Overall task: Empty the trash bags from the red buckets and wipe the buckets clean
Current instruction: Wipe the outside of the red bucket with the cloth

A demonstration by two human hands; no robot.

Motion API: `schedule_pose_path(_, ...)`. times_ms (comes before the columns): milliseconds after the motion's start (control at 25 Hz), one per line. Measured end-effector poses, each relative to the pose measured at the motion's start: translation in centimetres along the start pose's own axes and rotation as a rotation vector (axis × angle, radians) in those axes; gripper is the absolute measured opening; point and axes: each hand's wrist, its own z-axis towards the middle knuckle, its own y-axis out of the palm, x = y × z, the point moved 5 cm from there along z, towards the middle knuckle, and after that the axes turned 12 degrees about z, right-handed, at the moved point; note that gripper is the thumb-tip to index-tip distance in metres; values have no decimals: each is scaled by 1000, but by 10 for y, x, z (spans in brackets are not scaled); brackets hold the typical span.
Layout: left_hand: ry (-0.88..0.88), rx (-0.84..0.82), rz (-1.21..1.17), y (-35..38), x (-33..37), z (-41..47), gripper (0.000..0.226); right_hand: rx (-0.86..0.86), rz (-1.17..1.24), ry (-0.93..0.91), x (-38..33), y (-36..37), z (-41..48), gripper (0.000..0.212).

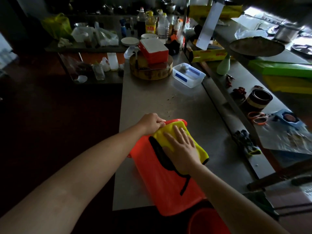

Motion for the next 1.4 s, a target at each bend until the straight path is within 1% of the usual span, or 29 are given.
schedule_pose_path(120, -30, -20, -34, -2, -5, -5, 31, -58, 231, 182, 40, -6, 21, 64)
schedule_pose_path(200, -59, -38, -67, -2, -10, -7, 29, -90, 400, 274, 53, -6, 30, 62)
schedule_pose_path(280, -88, -45, -75, -2, -16, -9, 25, -93, 424, 290, 47, -5, 28, 63)
schedule_pose_path(360, -97, -59, -63, -2, -21, -10, 24, -51, 261, 235, 24, -2, 16, 67)
schedule_pose_path(440, -97, -71, -74, -3, -24, -11, 24, -4, 63, 115, -14, 4, -3, 70)
schedule_pose_path(520, -102, -73, -93, -4, -24, -13, 22, -5, -70, -42, -54, 27, -17, 65)
schedule_pose_path(600, -98, -62, -85, -4, -26, -14, 19, -16, -186, -164, -79, 55, -26, 61)
schedule_pose_path(680, -88, -75, -74, -5, -30, -16, 14, -40, -257, -209, -86, 67, -24, 61)
schedule_pose_path(760, -77, -99, -65, -6, -35, -20, 8, -29, -254, -238, -82, 55, -20, 61)
schedule_pose_path(840, -89, -117, -74, -5, -40, -25, 6, -16, -186, -228, -67, 31, -14, 62)
schedule_pose_path(960, -102, -111, -81, -5, -43, -30, 10, -27, -2, -51, -18, 8, 6, 65)
schedule_pose_path(1000, -108, -105, -89, -6, -44, -31, 11, -37, 118, 40, 2, 4, 14, 66)
schedule_pose_path(1080, -124, -104, -117, -6, -45, -35, 12, -88, 440, 244, 38, 1, 26, 65)
schedule_pose_path(1120, -132, -102, -122, -6, -43, -36, 13, -116, 558, 308, 49, 2, 29, 66)
schedule_pose_path(1160, -139, -95, -120, -6, -41, -37, 14, -132, 610, 338, 52, 2, 29, 66)
schedule_pose_path(1200, -146, -78, -110, -6, -39, -37, 15, -127, 590, 329, 49, 1, 26, 67)
schedule_pose_path(1240, -150, -58, -94, -7, -37, -35, 15, -100, 506, 288, 43, 2, 20, 69)
schedule_pose_path(1320, -148, -37, -52, -9, -36, -33, 18, -46, 227, 143, 15, 8, -2, 73)
schedule_pose_path(1400, -134, -64, -32, -10, -34, -30, 21, 4, -12, -4, -23, 21, -29, 70)
